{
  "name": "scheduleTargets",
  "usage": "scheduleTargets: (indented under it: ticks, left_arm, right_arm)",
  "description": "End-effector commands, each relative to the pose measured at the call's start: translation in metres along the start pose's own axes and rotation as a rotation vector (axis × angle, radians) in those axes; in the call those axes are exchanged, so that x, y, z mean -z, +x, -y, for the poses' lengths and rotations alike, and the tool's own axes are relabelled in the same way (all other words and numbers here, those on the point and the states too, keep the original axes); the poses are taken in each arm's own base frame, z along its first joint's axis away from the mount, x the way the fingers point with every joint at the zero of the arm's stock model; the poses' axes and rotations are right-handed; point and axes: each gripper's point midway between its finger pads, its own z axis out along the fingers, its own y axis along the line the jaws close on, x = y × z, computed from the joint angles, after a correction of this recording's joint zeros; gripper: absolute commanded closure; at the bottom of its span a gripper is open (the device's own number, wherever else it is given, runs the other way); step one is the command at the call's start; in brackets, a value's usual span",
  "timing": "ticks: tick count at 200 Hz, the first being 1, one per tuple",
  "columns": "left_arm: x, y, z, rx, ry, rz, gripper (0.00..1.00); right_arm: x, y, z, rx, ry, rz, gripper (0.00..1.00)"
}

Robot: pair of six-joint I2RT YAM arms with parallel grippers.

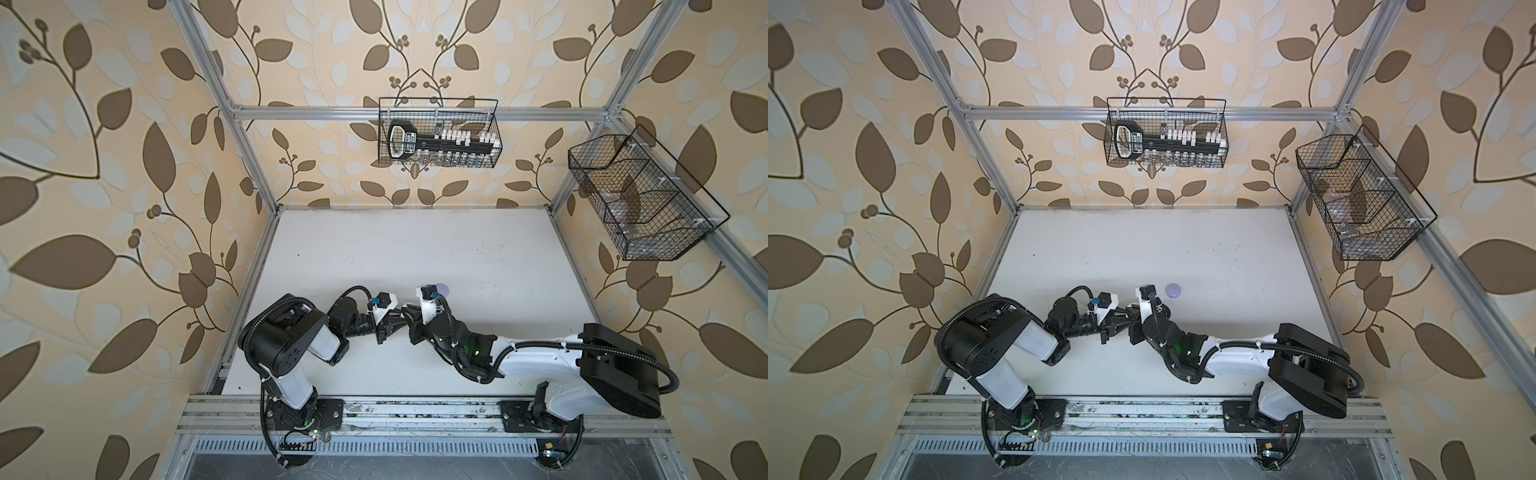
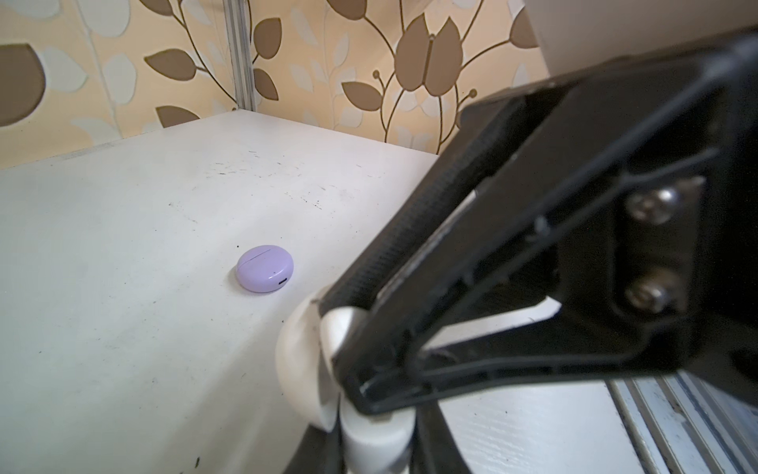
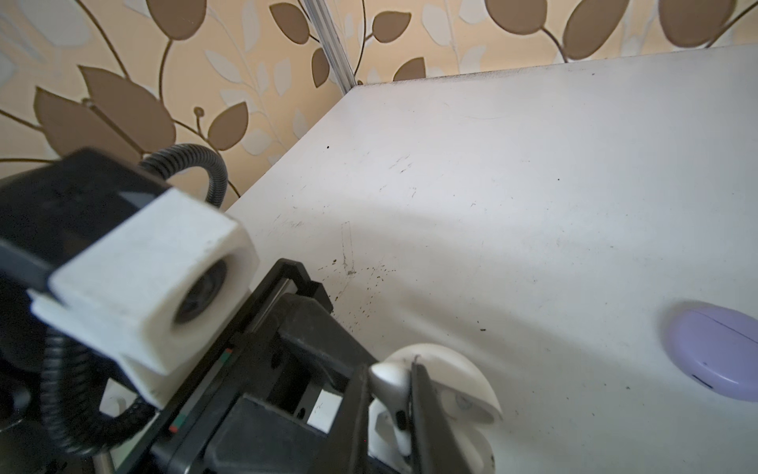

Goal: Insert wireless bluetooth earbuds into charging case
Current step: Insert the wireless bluetooth earbud into the charging case.

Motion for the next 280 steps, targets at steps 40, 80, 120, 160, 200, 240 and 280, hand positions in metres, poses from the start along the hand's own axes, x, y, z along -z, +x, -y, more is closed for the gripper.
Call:
scheduleTargets:
  ticks: [40, 80, 120, 160, 200, 240, 280]
  left_arm:
    - [0.001, -0.012, 0.002, -0.061, 0.004, 0.044, 0.95]
    - [0.001, -0.013, 0.001, -0.057, -0.001, 0.045, 0.95]
    - [0.002, -0.013, -0.001, -0.053, -0.006, 0.045, 0.96]
    - [0.002, -0.014, -0.002, -0.053, -0.013, 0.047, 0.96]
    - [0.002, -0.014, -0.003, -0.052, -0.014, 0.047, 0.96]
    - [0.002, -0.014, -0.003, -0.051, -0.012, 0.048, 0.95]
    - [0.001, -0.013, -0.003, -0.049, -0.011, 0.046, 0.96]
  right_arm:
    - [-0.006, -0.005, -0.005, 0.003, -0.016, 0.013, 0.84]
    - [-0.005, 0.001, -0.009, 0.011, -0.024, -0.002, 0.84]
    - [0.001, 0.004, -0.006, 0.015, -0.024, -0.008, 0.83]
    - [0.003, 0.008, -0.007, 0.014, -0.025, -0.016, 0.83]
    - [0.009, 0.007, -0.006, 0.018, -0.017, -0.014, 0.82]
    - [0.012, 0.007, -0.002, 0.026, -0.008, -0.020, 0.78]
    - [0.013, 0.007, -0.003, 0.028, -0.015, -0.023, 0.76]
